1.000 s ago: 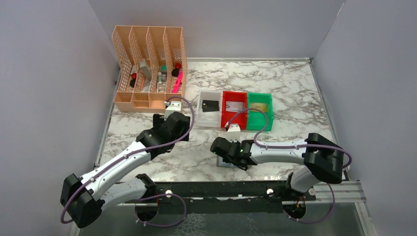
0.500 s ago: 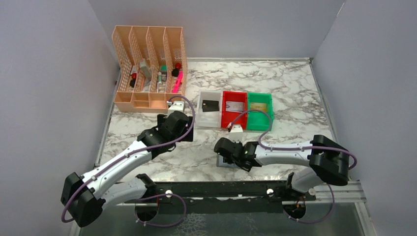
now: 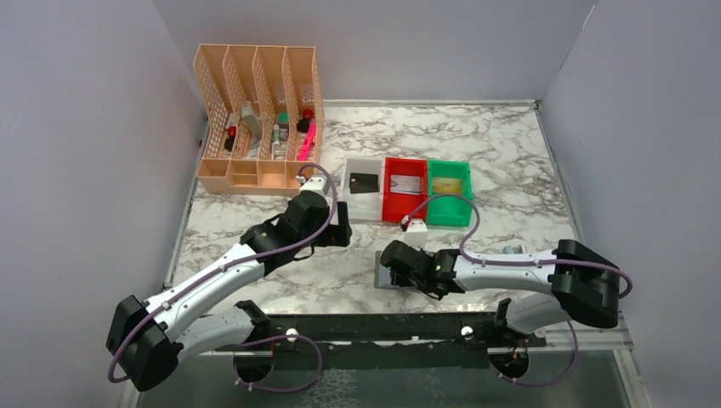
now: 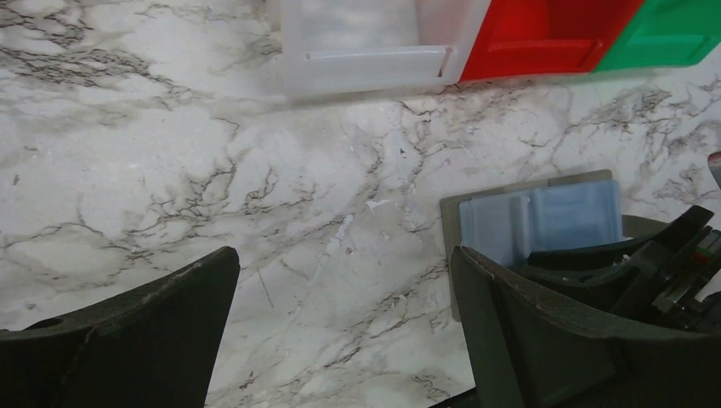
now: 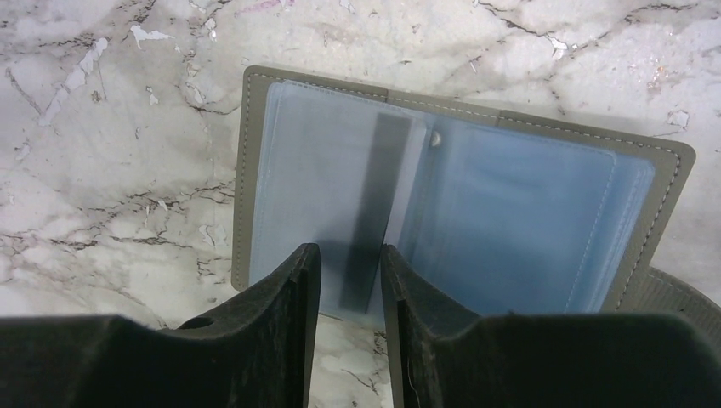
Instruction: Take the credit cards out of the card holder
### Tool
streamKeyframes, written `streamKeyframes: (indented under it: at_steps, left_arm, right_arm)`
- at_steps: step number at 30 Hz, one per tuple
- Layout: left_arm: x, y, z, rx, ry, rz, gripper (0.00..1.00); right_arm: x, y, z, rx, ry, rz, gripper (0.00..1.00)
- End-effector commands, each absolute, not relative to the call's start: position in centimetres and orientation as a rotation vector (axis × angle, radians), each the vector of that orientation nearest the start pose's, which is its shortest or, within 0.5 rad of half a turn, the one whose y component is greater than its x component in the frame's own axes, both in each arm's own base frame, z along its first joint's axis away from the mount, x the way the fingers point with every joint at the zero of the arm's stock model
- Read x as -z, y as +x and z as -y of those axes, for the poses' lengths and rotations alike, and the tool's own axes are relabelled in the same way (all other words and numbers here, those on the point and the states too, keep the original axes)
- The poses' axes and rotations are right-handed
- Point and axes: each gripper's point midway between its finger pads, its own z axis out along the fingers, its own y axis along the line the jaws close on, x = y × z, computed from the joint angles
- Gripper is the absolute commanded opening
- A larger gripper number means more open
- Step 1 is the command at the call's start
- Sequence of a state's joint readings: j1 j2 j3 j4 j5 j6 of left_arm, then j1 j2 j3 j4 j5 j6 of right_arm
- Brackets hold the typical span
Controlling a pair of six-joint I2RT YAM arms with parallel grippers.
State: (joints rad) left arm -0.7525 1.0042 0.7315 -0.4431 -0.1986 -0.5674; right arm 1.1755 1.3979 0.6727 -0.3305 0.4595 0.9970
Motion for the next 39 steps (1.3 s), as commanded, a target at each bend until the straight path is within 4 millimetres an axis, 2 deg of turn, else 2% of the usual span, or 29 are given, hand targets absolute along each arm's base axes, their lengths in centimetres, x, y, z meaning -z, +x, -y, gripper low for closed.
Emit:
streamKeyframes:
  at_steps: [1, 5, 15, 22, 30, 35, 39]
  left_arm:
    - [-13.5, 22.0, 21.6, 0.612, 0.13, -2.326, 0.99]
    - [-13.2, 21.8, 22.5, 0.658, 0.138, -2.337, 0.99]
    - [-12.6, 21.2, 23.9, 0.713, 0.168, -2.357, 0.99]
    - [-12.1, 20.5, 25.4, 0.761, 0.186, -2.362, 0.99]
    - [-11.6, 20.0, 26.7, 0.792, 0.212, -2.375, 0.99]
    - [-11.6, 19.6, 27.8, 0.84, 0.224, -2.373, 0.99]
    - [-11.7, 19.4, 28.7, 0.882, 0.233, -2.365, 0.99]
  right_arm:
    - [-3.2, 15.8, -26.1, -0.38, -0.037, -2.489, 0.36]
    - [-2.3, 15.9, -25.8, -0.355, -0.031, -2.509, 0.36]
    - [-1.7, 16.0, -25.5, -0.31, -0.032, -2.518, 0.22]
    - [-2.4, 16.1, -26.0, -0.363, -0.033, -2.5, 0.02]
    - [-2.7, 16.1, -26.1, -0.446, 0.013, -2.497, 0.01]
    - [-4.1, 16.3, -26.7, -0.62, 0.052, -2.46, 0.01]
    - [-4.5, 16.5, -26.1, -0.726, 0.102, -2.434, 0.01]
